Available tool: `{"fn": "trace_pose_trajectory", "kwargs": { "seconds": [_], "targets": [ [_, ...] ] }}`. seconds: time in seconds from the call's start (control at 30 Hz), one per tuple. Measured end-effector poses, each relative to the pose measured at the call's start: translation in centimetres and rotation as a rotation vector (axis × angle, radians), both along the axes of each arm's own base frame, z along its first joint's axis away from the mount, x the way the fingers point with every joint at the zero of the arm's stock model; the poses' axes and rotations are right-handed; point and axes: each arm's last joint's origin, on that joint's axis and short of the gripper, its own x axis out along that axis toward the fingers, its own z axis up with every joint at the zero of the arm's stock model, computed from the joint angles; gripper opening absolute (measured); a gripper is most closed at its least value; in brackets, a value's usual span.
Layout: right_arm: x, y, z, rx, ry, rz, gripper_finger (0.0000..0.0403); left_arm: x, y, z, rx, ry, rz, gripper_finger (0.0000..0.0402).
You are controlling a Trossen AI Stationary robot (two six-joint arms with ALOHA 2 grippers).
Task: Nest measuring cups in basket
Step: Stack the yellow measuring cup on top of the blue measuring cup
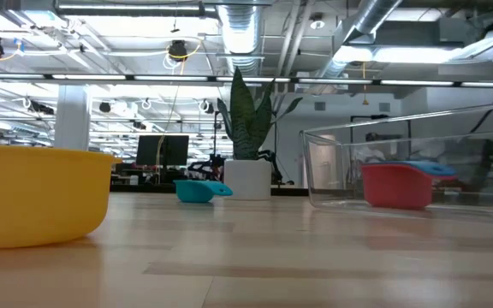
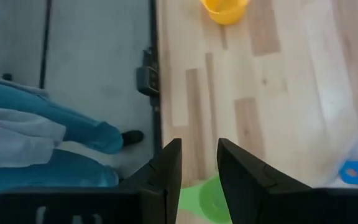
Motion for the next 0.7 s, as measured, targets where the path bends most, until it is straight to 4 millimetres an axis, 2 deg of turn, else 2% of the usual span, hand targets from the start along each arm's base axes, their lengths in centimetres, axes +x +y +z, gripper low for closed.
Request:
{"fn": "trace_pose_trajectory", "kwargs": {
  "seconds": [0.2, 0.4, 0.53, 0.7],
  "targets": [
    [-0.3, 0.7, 0.0, -0.029, -0.034, -0.008, 0.0127, -0.4, -2.5, -5.5, -0.034, 0.095, 0.061, 0.0],
    [-0.2, 0.6, 0.0, -0.043, -0.046, -0.024, 0.0127, -1.8, -3.5, -9.5, -0.048, 0.209, 0.16, 0.0],
    [-0.2, 0.6, 0.0, -0.043, -0.047, -0.025, 0.0127, -2.1, -4.3, -12.2, -0.052, 0.2, 0.142, 0.0],
    [-0.1, 0.5, 0.0, -0.045, -0.048, -0.032, 0.0127, -1.5, -5.3, -14.7, -0.155, 0.152, 0.054, 0.0]
  ]
}}
